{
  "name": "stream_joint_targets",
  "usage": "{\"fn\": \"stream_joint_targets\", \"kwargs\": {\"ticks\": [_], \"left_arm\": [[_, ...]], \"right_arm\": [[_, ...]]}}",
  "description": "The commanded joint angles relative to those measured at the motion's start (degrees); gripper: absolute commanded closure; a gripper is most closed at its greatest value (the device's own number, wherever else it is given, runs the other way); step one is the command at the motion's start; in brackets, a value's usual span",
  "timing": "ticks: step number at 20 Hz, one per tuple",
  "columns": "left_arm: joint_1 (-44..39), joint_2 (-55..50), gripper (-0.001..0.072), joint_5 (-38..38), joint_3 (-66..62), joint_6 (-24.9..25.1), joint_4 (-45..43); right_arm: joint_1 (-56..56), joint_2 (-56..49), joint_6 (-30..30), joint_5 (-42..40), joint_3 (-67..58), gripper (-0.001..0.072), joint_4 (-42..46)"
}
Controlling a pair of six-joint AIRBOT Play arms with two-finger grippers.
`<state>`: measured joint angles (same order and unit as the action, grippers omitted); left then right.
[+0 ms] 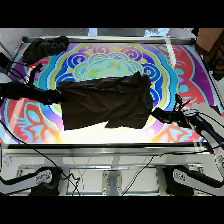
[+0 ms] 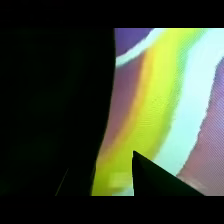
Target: Fold the shirts.
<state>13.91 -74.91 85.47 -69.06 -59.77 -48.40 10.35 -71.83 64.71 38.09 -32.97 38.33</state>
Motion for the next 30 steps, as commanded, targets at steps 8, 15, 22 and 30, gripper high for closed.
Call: {"fn": "stream_joint_targets", "kwargs": {"ticks": [8, 15, 22, 30], "left_arm": [[0.0, 0.0, 0.0128, -0.3, 0.0, -0.2, -2.9], [0.0, 0.0, 0.0128, -0.4, 0.0, -0.3, -6.9], [0.0, 0.0, 0.0129, -2.7, 0.0, -1.9, -14.7], [13.9, 0.0, 0.0121, 0.4, 1.9, -8.6, -13.8]], "right_arm": [[-3.7, -12.7, 5.3, -0.8, -12.3, 0.0318, 1.2], [-3.8, -13.6, 6.6, 0.9, -12.3, 0.0413, 6.3], [-3.7, -13.6, 5.9, 1.0, -12.3, 0.0688, 7.3], [-3.7, -13.6, 2.9, 0.7, -12.3, 0.0689, 7.4]]}}
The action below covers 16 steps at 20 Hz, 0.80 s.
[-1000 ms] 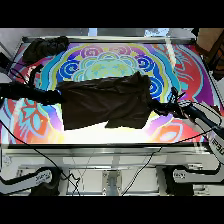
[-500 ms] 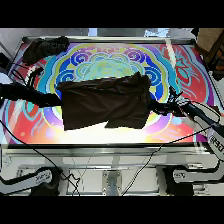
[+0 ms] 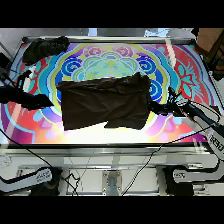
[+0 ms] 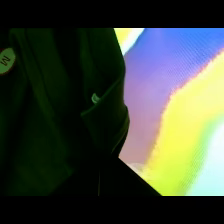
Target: Fold the shirts.
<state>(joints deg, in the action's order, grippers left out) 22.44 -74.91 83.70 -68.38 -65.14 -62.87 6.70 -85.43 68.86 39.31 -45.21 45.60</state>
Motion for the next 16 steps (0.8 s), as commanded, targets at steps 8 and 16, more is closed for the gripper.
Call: {"fn": "stream_joint_targets", "kwargs": {"ticks": [8, 16], "left_arm": [[6.1, 0.0, 0.0063, -4.0, 18.1, -5.1, -2.0], [6.0, 0.0, 0.0135, -11.6, 26.4, -1.6, 4.2]], "right_arm": [[0.0, 0.0, -1.2, -0.4, 0.0, 0.0689, -0.2], [0.0, 0.0, -1.2, -0.4, 0.0, 0.0688, -0.8]]}}
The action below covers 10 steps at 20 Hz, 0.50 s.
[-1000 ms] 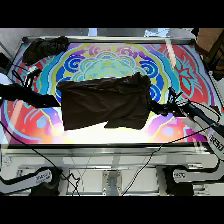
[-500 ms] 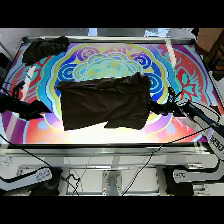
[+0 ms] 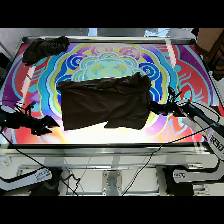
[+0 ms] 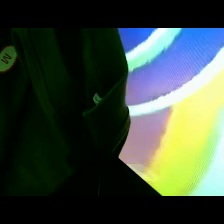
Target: Fold the shirts.
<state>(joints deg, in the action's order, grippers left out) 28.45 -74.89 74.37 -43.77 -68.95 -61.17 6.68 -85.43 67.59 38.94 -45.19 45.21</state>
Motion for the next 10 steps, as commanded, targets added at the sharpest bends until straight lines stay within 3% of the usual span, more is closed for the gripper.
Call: {"fn": "stream_joint_targets", "kwargs": {"ticks": [1, 10], "left_arm": [[0.0, 0.0, 0.0136, -3.3, 1.7, 2.6, 3.2], [-4.1, -5.7, 0.0189, -5.9, 1.7, 2.8, 6.3]], "right_arm": [[0.0, 0.0, 0.0, -0.1, -0.1, 0.0689, -0.7], [0.0, 0.0, 0.0, -0.1, -0.1, 0.0689, -1.9]]}}
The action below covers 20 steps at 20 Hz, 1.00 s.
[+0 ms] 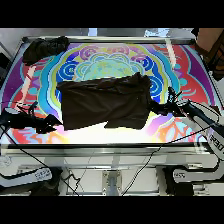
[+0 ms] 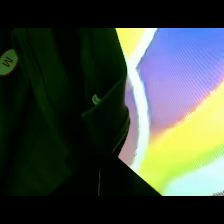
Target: Fold the shirts.
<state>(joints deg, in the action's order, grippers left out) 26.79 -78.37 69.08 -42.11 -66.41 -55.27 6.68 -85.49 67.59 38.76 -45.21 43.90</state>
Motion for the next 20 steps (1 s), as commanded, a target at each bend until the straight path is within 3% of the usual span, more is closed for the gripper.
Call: {"fn": "stream_joint_targets", "kwargs": {"ticks": [1, 5, 7, 10, 11, 12, 17, 20], "left_arm": [[-4.5, -3.0, 0.0218, -1.0, 0.1, 0.8, 0.4], [-9.0, -3.7, 0.0235, -3.5, 0.1, 2.2, 0.4], [-9.0, -3.7, 0.0513, -3.4, 0.0, 2.6, 0.4], [-9.0, -3.7, 0.0553, -4.2, 0.0, 3.5, 0.6], [-9.0, -3.7, 0.0653, -4.6, 0.0, 3.5, 1.7], [-9.0, -3.7, 0.0694, -4.5, 0.0, 4.4, 3.5], [-9.0, -3.5, 0.0696, 6.1, -6.3, 13.4, 20.5], [-8.9, -2.0, 0.0696, 12.4, -19.0, 14.4, 32.2]], "right_arm": [[0.0, 0.0, 0.0, 0.1, 0.0, 0.0688, -0.8], [0.0, 0.0, 0.0, 0.1, 0.0, 0.0689, -1.1], [0.0, 0.0, 0.0, 0.1, 0.0, 0.0689, -1.0], [0.0, 0.0, 0.0, 0.1, 0.0, 0.0689, -1.0], [0.0, 0.0, 0.0, 0.1, 0.0, 0.0688, -1.0], [0.0, 0.0, 0.0, 0.1, 0.0, 0.0688, -1.0], [0.1, 3.2, -3.4, 0.4, -1.1, 0.069, -1.4], [0.6, 8.0, -3.4, -0.5, -6.9, 0.0691, 0.1]]}}
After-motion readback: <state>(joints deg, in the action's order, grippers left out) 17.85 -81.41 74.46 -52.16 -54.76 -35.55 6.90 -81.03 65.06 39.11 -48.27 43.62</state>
